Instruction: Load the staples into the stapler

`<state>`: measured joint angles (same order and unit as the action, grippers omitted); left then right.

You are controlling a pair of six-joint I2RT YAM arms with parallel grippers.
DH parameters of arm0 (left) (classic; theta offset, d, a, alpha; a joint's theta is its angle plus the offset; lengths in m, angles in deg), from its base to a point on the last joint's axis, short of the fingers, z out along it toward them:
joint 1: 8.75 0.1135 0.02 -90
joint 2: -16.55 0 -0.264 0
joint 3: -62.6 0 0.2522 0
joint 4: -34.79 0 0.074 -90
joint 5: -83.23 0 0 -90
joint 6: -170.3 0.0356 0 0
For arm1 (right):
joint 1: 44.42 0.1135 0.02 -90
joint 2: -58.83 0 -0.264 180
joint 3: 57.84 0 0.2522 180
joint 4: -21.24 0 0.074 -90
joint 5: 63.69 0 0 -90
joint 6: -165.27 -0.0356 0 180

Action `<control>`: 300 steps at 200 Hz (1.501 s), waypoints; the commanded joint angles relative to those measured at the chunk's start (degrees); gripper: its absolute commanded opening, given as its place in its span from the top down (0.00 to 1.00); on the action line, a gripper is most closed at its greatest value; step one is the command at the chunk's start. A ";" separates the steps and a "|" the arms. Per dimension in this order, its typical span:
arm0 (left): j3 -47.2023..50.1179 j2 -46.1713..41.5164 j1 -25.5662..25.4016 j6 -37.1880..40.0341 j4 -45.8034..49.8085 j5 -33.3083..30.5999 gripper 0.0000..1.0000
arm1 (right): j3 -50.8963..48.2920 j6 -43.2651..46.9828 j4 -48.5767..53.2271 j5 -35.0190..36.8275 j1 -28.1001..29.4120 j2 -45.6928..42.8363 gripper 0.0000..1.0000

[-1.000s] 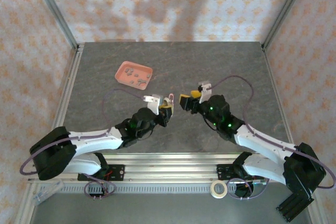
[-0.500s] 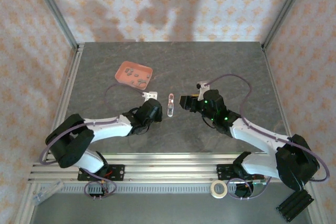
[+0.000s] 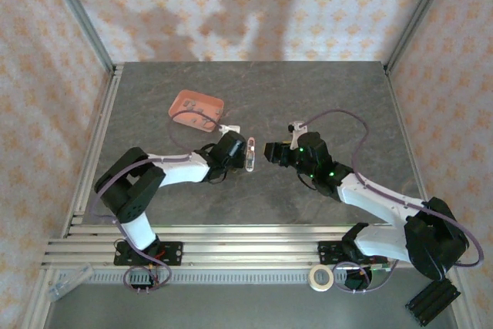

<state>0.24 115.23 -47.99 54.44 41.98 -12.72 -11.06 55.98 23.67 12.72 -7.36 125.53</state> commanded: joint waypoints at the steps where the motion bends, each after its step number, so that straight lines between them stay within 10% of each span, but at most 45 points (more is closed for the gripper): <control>1: -2.97 1.84 0.66 1.57 2.16 1.18 0.75 | 2.23 0.90 0.95 -0.18 -0.28 0.13 0.37; 129: -4.35 4.20 0.84 -1.00 5.58 0.78 0.57 | 2.40 2.04 1.88 0.05 -0.67 0.53 0.37; 300: -0.89 -19.73 7.80 5.04 15.92 -0.02 0.31 | 2.84 0.44 4.48 -3.44 -0.63 0.81 0.38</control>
<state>-0.48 96.52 -42.51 56.60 54.46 -14.52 -10.34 57.03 27.02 10.54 -7.51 125.92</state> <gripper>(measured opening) 0.686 0.624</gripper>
